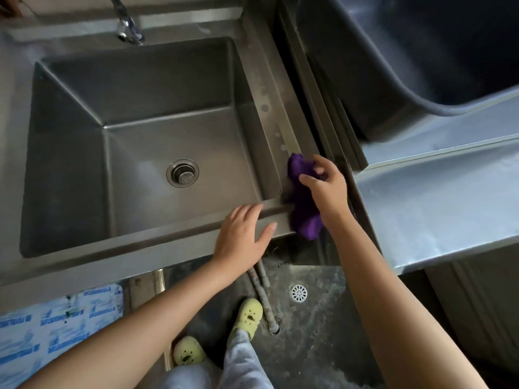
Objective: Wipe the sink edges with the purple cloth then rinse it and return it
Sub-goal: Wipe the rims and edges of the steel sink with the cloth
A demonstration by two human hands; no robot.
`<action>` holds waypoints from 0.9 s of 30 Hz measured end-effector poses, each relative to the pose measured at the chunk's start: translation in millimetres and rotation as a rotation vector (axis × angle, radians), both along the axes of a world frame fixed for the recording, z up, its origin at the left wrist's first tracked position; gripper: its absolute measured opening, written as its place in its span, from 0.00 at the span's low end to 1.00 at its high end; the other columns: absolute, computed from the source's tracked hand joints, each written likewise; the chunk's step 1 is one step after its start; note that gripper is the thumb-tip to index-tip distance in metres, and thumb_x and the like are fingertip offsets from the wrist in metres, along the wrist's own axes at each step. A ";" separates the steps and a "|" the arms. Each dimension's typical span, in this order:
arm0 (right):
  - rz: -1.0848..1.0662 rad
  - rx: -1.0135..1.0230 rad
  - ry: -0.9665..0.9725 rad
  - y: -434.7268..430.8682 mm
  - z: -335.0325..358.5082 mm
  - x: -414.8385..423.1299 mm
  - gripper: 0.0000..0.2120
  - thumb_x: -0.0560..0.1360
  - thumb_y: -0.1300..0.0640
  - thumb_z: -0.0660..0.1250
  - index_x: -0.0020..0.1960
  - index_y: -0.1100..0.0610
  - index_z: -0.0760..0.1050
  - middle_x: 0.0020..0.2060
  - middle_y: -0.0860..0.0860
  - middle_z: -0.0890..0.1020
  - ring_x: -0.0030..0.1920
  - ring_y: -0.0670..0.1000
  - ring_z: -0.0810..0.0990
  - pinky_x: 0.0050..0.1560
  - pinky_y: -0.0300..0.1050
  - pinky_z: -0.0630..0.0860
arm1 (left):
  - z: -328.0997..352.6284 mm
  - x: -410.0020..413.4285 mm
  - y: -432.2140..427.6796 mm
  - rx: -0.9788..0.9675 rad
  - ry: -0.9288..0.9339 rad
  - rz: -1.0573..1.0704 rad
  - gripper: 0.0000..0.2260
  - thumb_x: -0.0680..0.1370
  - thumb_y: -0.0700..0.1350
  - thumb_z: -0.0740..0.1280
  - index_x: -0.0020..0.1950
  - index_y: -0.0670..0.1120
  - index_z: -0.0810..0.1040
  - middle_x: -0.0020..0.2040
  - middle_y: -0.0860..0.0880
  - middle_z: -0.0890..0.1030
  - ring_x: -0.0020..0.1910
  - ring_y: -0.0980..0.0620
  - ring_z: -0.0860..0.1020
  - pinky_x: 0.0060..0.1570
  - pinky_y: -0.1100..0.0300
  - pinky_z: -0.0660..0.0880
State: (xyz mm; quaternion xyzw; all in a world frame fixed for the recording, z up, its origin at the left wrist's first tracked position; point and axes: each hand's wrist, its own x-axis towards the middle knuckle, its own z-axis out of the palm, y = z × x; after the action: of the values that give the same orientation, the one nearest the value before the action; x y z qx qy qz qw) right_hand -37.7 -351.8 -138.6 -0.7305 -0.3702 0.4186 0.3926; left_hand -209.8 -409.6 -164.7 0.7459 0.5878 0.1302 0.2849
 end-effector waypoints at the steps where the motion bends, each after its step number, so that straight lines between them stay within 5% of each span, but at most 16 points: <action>1: -0.020 -0.009 0.078 -1.4 5.8 -0.4 0.24 0.69 0.63 0.69 0.64 0.53 0.72 0.53 0.53 0.77 0.55 0.54 0.77 0.61 0.54 0.74 | 10.0 7.4 3.3 -0.061 -0.116 0.039 0.24 0.78 0.57 0.59 0.69 0.44 0.70 0.65 0.47 0.75 0.66 0.48 0.70 0.66 0.56 0.64; 6: -0.006 -0.029 0.331 -3.2 30.3 1.7 0.25 0.70 0.64 0.70 0.65 0.55 0.70 0.55 0.57 0.78 0.56 0.57 0.79 0.59 0.55 0.77 | 43.0 51.1 33.4 -0.482 -0.556 0.303 0.19 0.75 0.47 0.69 0.65 0.51 0.72 0.56 0.54 0.78 0.58 0.52 0.77 0.61 0.53 0.73; 9: 0.092 -0.162 0.356 1.7 43.2 17.0 0.30 0.71 0.59 0.71 0.69 0.57 0.65 0.59 0.56 0.76 0.57 0.57 0.78 0.60 0.57 0.76 | 49.0 52.2 48.5 -0.542 -0.677 0.352 0.12 0.74 0.38 0.68 0.53 0.52 0.77 0.53 0.47 0.82 0.53 0.48 0.80 0.57 0.51 0.77; 13: 0.269 -0.298 0.403 6.6 60.0 39.9 0.36 0.70 0.51 0.72 0.73 0.56 0.61 0.63 0.54 0.75 0.56 0.52 0.79 0.46 0.44 0.81 | 63.3 40.4 62.2 -0.524 -0.750 0.225 0.16 0.73 0.33 0.67 0.60 0.44 0.76 0.49 0.46 0.81 0.47 0.53 0.79 0.43 0.70 0.75; 16: 0.378 -0.252 0.327 11.0 70.3 43.3 0.44 0.62 0.41 0.75 0.71 0.55 0.64 0.61 0.53 0.78 0.57 0.51 0.80 0.59 0.50 0.77 | 69.9 30.6 74.0 -0.472 -0.759 0.154 0.13 0.67 0.35 0.68 0.48 0.48 0.78 0.44 0.46 0.81 0.45 0.51 0.78 0.48 0.61 0.74; 21: 0.329 -0.007 0.270 22.6 97.2 36.8 0.18 0.72 0.59 0.70 0.62 0.58 0.73 0.50 0.53 0.82 0.50 0.53 0.82 0.51 0.47 0.81 | 72.6 34.0 92.0 -0.364 -0.816 0.097 0.16 0.67 0.36 0.69 0.47 0.56 0.80 0.57 0.45 0.75 0.58 0.48 0.75 0.61 0.54 0.72; 27: 0.189 0.076 -0.020 30.4 64.3 25.4 0.16 0.72 0.61 0.68 0.60 0.55 0.74 0.52 0.54 0.81 0.52 0.55 0.80 0.56 0.54 0.78 | 48.2 34.2 107.5 -0.453 -0.804 0.159 0.24 0.73 0.34 0.64 0.66 0.54 0.72 0.69 0.52 0.72 0.69 0.54 0.67 0.68 0.59 0.63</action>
State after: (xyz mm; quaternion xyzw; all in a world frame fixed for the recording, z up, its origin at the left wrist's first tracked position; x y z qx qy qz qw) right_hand -12.2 -321.4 -74.4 -0.6811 -0.4569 0.4320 0.3750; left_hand -175.6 -302.1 -116.5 0.5081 0.4996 0.2987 0.6348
